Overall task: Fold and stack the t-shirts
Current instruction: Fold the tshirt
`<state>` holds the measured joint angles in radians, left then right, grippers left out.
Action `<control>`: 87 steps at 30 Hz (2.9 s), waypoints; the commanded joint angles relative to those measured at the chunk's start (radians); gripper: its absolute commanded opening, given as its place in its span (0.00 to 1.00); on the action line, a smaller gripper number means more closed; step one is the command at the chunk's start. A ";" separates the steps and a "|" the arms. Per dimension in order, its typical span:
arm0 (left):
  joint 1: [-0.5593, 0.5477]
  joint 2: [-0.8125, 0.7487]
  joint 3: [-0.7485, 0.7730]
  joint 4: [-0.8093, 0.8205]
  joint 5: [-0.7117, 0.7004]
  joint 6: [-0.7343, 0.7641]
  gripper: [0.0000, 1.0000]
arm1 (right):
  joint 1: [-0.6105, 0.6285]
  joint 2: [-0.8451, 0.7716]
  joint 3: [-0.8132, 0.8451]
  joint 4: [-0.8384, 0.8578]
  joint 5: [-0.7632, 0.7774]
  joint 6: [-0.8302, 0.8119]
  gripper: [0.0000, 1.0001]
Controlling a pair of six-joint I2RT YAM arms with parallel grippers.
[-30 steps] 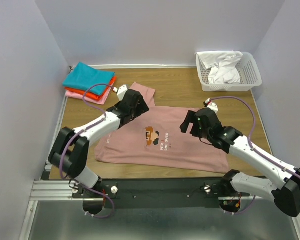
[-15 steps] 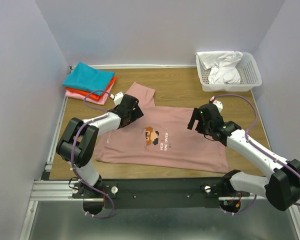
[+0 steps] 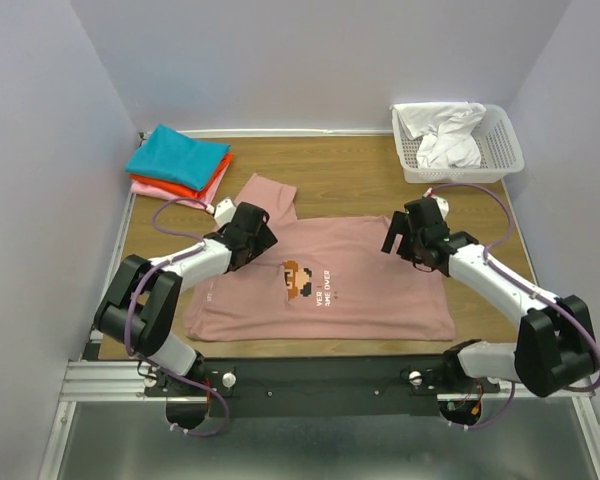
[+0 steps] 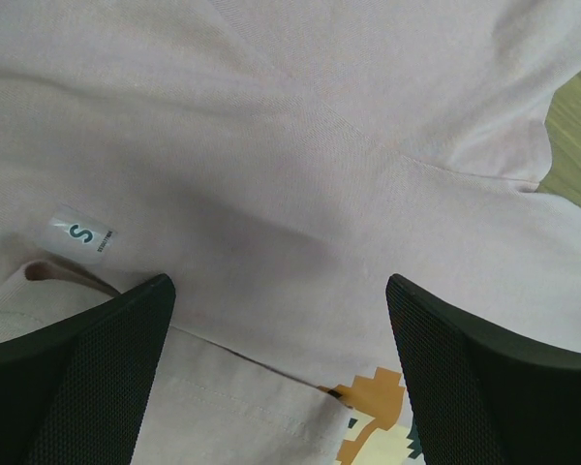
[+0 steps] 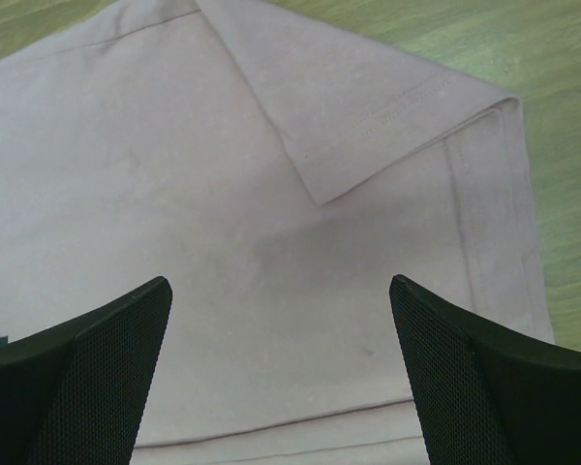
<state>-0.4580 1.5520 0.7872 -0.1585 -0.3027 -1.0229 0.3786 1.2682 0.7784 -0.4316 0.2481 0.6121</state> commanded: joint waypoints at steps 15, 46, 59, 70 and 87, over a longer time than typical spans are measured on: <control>0.059 0.209 0.541 -0.200 -0.155 0.194 0.98 | -0.047 0.315 0.168 0.045 0.065 -0.058 0.88; 0.206 0.981 1.528 -0.441 -0.029 0.506 0.83 | -0.096 0.427 0.182 0.044 0.066 -0.066 0.26; 0.208 1.011 1.491 -0.477 -0.042 0.486 0.63 | -0.098 0.385 0.203 0.044 0.082 -0.089 0.00; 0.211 1.034 1.525 -0.490 -0.047 0.500 0.47 | -0.099 0.378 0.214 0.044 0.060 -0.106 0.00; 0.211 0.845 1.339 -0.391 -0.045 0.557 0.00 | -0.098 0.361 0.248 0.039 0.063 -0.126 0.00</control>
<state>-0.2508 2.5149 2.1986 -0.5865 -0.3264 -0.4889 0.2867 1.6577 0.9951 -0.3908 0.2947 0.5041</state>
